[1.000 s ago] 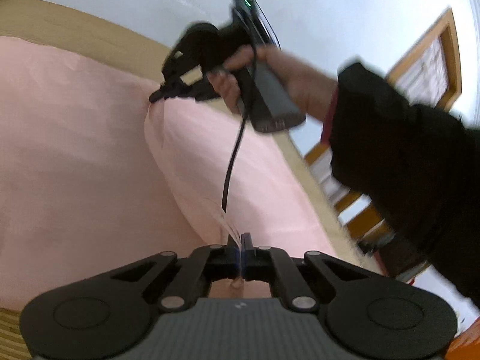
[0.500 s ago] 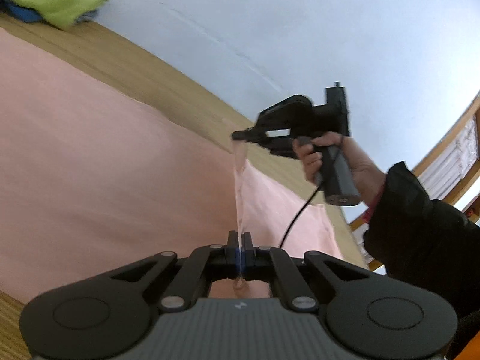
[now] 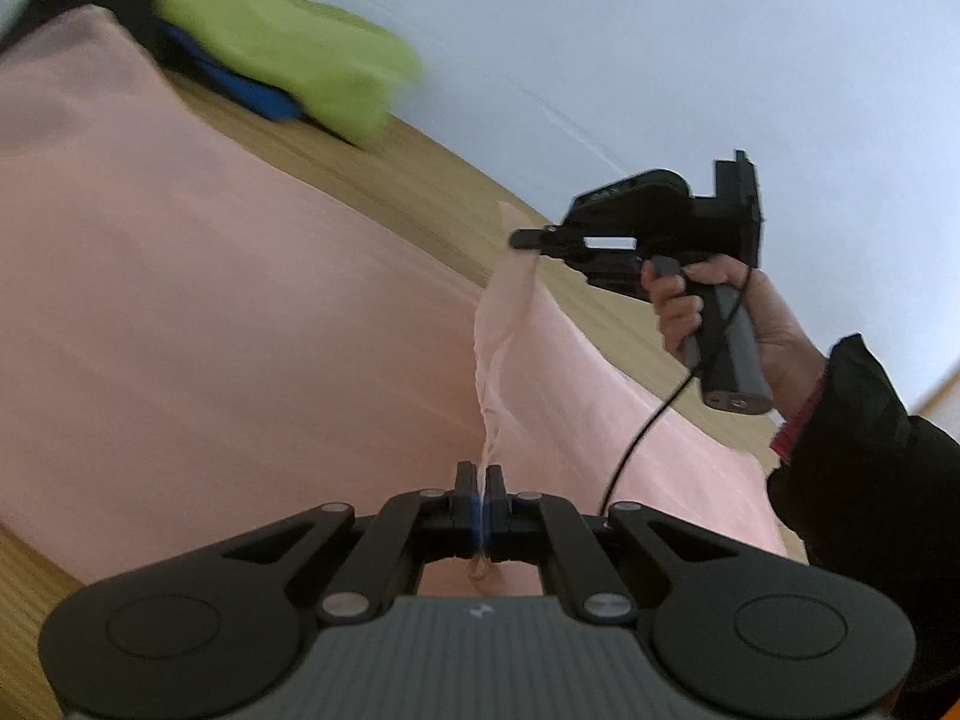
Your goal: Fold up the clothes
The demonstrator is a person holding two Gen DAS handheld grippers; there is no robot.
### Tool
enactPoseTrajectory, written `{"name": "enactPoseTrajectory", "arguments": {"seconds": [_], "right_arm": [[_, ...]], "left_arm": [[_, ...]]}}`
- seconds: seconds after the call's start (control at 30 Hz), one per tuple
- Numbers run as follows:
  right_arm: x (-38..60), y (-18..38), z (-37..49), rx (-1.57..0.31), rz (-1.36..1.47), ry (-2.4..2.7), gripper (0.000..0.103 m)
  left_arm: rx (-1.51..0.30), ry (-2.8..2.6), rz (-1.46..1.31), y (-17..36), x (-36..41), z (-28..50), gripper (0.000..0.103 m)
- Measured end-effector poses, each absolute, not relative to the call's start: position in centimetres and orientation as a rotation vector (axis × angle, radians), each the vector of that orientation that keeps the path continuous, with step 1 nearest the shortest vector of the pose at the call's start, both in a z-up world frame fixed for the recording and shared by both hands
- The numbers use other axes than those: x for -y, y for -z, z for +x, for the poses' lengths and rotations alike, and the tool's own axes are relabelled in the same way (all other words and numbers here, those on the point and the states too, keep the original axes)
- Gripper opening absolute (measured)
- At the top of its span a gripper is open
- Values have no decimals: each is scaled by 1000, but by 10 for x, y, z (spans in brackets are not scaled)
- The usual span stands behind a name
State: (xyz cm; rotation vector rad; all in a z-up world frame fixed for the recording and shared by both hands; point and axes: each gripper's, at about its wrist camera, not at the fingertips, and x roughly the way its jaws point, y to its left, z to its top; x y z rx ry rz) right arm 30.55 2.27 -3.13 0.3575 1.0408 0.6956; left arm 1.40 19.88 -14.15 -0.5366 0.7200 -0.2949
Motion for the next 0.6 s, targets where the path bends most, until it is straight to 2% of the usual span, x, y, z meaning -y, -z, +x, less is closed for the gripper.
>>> {"name": "enactPoseTrajectory", "arguments": {"seconds": [0.33,0.6], "right_arm": [[-223,11,292,-1042,261,-840,3],[-385,6,277,-1047,235,-965,3]], "left_arm": [[-627,33,-598,140,-422,13,1],[-598,-182,-570,122,-531,40,1]]}}
